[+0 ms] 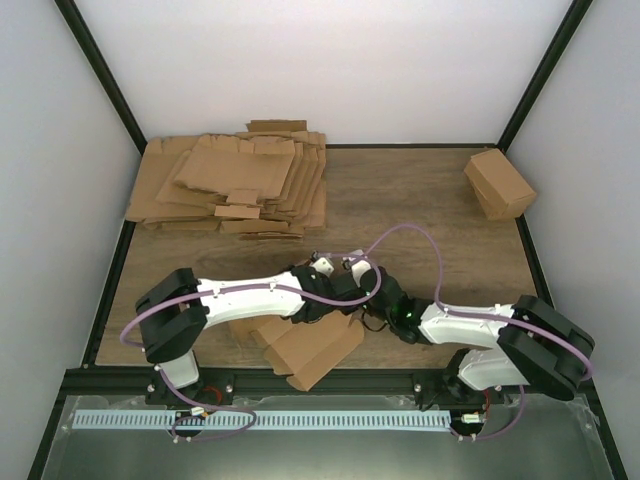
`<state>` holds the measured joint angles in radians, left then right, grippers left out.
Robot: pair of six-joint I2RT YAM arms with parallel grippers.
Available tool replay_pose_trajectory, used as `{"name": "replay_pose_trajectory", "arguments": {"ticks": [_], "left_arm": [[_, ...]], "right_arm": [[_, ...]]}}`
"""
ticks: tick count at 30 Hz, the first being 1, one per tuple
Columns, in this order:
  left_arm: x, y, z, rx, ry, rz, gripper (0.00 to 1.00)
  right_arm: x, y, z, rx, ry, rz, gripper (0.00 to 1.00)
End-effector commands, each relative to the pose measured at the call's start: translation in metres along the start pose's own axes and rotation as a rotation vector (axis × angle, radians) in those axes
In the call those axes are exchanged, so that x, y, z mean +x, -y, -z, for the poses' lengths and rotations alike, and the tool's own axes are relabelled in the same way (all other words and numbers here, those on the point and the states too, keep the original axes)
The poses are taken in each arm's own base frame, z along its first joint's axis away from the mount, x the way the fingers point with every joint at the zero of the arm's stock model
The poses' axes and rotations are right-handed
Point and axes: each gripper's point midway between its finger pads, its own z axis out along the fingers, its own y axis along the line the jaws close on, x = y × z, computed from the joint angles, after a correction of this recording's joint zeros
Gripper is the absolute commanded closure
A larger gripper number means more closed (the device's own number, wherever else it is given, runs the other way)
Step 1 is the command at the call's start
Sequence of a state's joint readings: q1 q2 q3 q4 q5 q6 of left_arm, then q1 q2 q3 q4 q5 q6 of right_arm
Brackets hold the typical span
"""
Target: Fold the paper box
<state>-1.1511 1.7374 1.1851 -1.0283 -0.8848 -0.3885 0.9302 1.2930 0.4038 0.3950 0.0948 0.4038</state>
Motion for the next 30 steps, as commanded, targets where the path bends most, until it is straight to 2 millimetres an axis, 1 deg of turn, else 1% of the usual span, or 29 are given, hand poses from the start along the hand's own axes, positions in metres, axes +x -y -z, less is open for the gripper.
{"name": "replay_pose_trajectory", "arguments": {"ticks": [1, 9, 12, 15, 19, 22, 26, 30], "left_arm": [[-0.010, -0.007, 0.006, -0.044, 0.057, 0.056, 0.96], [-0.012, 0.013, 0.016, -0.008, 0.085, 0.034, 0.96], [-0.011, 0.021, 0.020, -0.003, 0.099, 0.007, 0.95], [-0.011, 0.029, 0.024, 0.016, 0.111, -0.015, 0.93], [-0.013, 0.037, 0.028, 0.074, 0.113, -0.014, 0.89], [-0.015, 0.037, 0.029, 0.087, 0.121, 0.001, 0.89], [-0.019, 0.031, 0.030, 0.088, 0.122, 0.049, 0.92], [-0.021, 0.025, 0.027, 0.084, 0.117, 0.077, 0.95]], "right_arm": [[0.042, 0.002, 0.001, 0.002, -0.115, -0.064, 0.99], [0.057, -0.015, -0.007, 0.020, -0.137, -0.066, 0.99], [0.060, -0.016, -0.008, 0.021, -0.136, -0.080, 0.99], [0.059, -0.017, -0.008, 0.017, -0.131, -0.081, 0.99], [0.046, -0.026, -0.002, -0.025, -0.103, -0.088, 0.99], [0.040, -0.031, 0.002, -0.045, -0.098, -0.104, 0.98], [0.039, -0.036, 0.007, -0.067, -0.108, -0.133, 0.98], [0.039, -0.035, 0.012, -0.071, -0.111, -0.132, 0.98]]}}
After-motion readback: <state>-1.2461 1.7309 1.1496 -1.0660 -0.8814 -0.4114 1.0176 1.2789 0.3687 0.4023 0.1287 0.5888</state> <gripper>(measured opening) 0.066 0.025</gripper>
